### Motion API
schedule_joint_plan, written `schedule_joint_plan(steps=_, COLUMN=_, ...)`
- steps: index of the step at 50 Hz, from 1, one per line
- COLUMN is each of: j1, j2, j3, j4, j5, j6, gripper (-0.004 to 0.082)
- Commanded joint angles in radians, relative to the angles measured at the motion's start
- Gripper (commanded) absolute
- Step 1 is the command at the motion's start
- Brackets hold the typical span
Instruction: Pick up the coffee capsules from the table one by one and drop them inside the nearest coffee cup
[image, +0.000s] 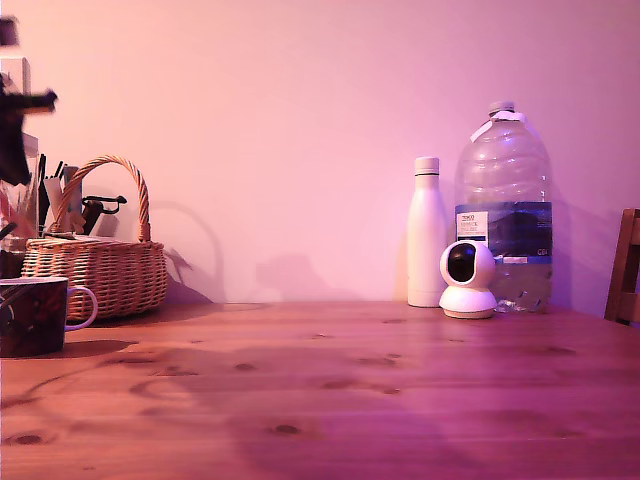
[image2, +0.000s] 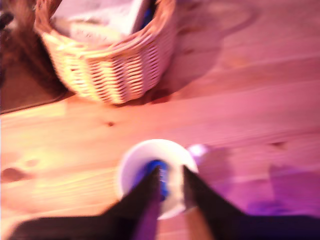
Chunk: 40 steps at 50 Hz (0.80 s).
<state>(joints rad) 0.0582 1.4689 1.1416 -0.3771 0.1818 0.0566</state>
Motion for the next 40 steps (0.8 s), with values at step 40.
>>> schedule_joint_plan(steps=40, j1=-0.203, j2=-0.591, j3=-0.365, j4=-0.038, j5=0.058, j6=-0.103, gripper=-0.0001)
